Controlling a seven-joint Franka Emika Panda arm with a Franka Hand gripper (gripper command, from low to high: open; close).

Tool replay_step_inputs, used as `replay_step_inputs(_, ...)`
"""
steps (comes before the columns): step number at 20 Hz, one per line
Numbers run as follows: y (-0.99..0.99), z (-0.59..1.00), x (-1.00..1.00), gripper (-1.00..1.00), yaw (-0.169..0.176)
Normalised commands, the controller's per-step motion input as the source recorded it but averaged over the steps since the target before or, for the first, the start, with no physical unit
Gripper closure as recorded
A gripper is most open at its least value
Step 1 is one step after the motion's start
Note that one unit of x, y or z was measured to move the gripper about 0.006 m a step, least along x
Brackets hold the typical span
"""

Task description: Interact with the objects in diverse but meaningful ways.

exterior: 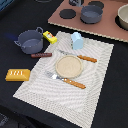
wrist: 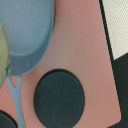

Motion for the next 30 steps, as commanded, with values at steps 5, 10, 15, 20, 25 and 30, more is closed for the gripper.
replay_step_inputs(5, -0.35, 0.21, 0.63, -1.00, -0.100)
replay_step_inputs(10, -0.46, 0.09, 0.41, -1.00, -0.040)
replay_step_inputs(15, -0.39, 0.04, 0.15, -1.00, 0.146)
replay_step_inputs(20, -0.30, 0.13, 0.12, -1.00, 0.174)
replay_step_inputs(25, -0.41, 0.04, 0.20, -1.00, 0.143)
replay_step_inputs(30, -0.38, 0.00, 0.22, -1.00, 0.136)
